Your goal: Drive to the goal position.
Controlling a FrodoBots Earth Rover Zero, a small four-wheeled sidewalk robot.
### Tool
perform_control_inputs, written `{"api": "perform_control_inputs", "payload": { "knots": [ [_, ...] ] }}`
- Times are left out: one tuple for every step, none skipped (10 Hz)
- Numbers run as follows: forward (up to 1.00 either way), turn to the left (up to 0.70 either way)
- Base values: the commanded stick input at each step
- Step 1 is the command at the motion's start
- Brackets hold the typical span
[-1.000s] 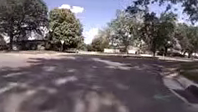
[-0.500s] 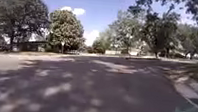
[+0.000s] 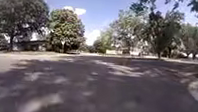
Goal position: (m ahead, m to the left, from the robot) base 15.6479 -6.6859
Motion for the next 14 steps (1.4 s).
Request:
{"api": "perform_control_inputs", "payload": {
  "knots": [
    [1.00,-0.16],
    [1.00,-0.03],
    [1.00,0.00],
    [1.00,0.00],
    [1.00,0.00],
    [1.00,0.00],
    [1.00,0.00],
    [1.00,0.00],
    [1.00,0.00],
    [1.00,0.00],
    [1.00,0.00],
    [1.00,0.00],
    [1.00,0.00],
    [1.00,0.00]
  ]
}}
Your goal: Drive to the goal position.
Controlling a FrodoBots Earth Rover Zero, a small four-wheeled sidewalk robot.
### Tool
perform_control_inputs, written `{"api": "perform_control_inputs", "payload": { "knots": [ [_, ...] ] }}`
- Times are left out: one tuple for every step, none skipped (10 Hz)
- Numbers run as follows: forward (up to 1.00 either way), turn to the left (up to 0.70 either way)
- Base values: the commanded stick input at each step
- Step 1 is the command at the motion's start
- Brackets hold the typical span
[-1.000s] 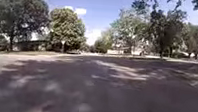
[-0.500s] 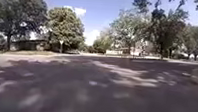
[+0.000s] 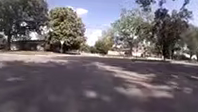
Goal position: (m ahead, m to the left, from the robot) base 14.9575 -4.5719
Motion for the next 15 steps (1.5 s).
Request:
{"api": "perform_control_inputs", "payload": {
  "knots": [
    [1.00,0.00],
    [1.00,-0.01],
    [1.00,-0.16],
    [1.00,-0.34],
    [1.00,-0.31],
    [1.00,-0.30],
    [1.00,-0.27],
    [1.00,-0.16],
    [1.00,0.00],
    [1.00,0.00],
    [1.00,0.00],
    [1.00,0.00],
    [1.00,0.00],
    [1.00,0.00],
    [1.00,0.00]
  ]
}}
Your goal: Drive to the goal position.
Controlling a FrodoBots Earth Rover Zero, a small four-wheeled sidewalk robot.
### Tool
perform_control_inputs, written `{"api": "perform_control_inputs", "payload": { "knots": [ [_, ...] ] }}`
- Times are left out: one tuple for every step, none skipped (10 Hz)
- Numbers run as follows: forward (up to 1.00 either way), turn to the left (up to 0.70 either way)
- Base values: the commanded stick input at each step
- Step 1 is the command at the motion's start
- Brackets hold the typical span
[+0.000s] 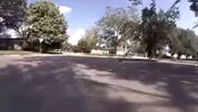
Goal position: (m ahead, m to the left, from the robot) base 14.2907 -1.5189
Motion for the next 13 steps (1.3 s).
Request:
{"api": "perform_control_inputs", "payload": {
  "knots": [
    [1.00,0.00],
    [1.00,0.00],
    [1.00,0.00],
    [1.00,0.00],
    [1.00,0.00],
    [1.00,0.00],
    [1.00,0.00],
    [1.00,0.00],
    [1.00,0.00],
    [1.00,0.00],
    [1.00,0.00],
    [1.00,0.00],
    [1.00,0.00]
  ]
}}
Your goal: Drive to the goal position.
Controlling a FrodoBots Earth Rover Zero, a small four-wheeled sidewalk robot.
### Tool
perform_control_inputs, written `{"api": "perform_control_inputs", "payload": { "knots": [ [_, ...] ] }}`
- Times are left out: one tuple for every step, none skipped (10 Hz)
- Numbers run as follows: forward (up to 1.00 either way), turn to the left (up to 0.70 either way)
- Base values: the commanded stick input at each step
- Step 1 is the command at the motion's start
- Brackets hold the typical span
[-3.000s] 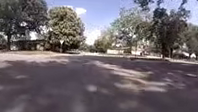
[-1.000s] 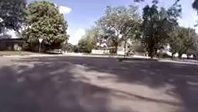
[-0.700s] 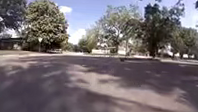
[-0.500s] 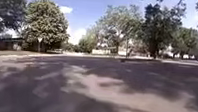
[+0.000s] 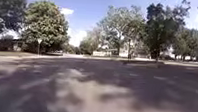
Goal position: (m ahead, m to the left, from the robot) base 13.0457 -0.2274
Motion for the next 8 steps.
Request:
{"api": "perform_control_inputs", "payload": {
  "knots": [
    [1.00,0.00],
    [1.00,0.00],
    [1.00,0.00],
    [1.00,0.00],
    [1.00,0.00],
    [1.00,-0.02],
    [1.00,-0.01],
    [1.00,0.00]
  ]
}}
